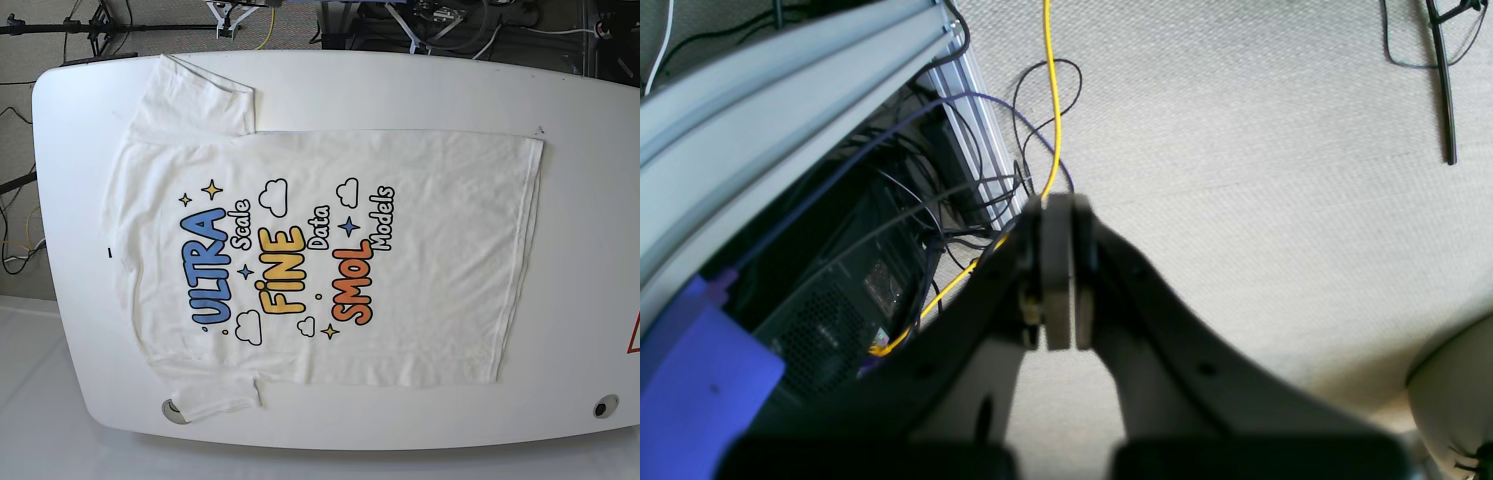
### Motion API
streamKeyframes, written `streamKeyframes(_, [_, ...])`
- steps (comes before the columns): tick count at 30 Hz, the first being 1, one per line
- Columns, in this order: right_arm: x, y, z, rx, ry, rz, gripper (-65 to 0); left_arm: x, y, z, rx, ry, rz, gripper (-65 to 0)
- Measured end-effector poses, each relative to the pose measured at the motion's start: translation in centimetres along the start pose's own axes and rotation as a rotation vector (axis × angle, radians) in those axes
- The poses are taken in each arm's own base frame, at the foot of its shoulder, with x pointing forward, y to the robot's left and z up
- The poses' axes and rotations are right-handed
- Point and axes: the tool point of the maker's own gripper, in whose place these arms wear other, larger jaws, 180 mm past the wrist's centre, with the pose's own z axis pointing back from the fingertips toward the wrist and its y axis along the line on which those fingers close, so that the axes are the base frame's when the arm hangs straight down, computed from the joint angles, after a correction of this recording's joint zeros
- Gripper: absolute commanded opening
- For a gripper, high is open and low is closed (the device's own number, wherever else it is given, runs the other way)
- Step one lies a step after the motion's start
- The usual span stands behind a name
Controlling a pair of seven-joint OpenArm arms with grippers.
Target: Fold the T-shirt properly
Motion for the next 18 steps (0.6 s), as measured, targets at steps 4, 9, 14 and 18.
streamKeyframes(4, [-0.1,-0.1,0.0,0.007,0.000,0.008,-64.8,0.3,0.5,0.1,0.008,-0.039,-0.001,-57.8])
streamKeyframes(9, [-0.5,-0.3,0.0,0.003,0.007,0.010,-64.8,0.2,1.0,0.1,0.022,-0.029,-0.003,-57.9])
streamKeyframes(14, [-0.5,-0.3,0.0,0.003,0.008,0.010,-64.9,-0.1,1.2,0.1,0.024,-0.026,-0.003,-58.1])
streamKeyframes(18, [-0.4,-0.3,0.0,0.005,0.002,0.010,-64.9,-0.2,1.0,0.1,0.020,-0.025,-0.002,-58.0])
